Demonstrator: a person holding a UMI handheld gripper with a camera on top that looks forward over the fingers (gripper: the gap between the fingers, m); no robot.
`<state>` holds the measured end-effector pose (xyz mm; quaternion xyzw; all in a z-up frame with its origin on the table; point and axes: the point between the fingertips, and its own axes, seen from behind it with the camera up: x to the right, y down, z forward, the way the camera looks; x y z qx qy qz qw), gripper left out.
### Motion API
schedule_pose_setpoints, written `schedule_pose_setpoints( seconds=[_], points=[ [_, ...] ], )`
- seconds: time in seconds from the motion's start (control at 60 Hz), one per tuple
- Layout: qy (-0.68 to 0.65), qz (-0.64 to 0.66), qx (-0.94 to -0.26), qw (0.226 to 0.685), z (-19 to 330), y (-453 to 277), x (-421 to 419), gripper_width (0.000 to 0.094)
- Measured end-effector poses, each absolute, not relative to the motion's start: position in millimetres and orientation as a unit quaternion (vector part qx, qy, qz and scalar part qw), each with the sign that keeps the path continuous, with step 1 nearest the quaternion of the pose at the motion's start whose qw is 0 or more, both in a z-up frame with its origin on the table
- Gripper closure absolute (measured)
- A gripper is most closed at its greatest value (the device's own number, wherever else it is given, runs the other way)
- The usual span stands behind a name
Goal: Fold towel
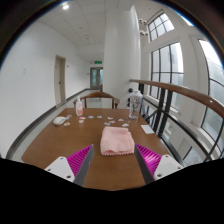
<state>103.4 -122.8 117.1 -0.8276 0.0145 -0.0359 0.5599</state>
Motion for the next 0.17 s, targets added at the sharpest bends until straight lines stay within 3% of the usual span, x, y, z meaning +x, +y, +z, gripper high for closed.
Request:
schedule_pose_setpoints(
  seconds=[0.167],
  points=[
    [-0.007, -0.069, -0.832, 0.551, 109.6, -147.7, 109.1, 0.0094]
  ],
)
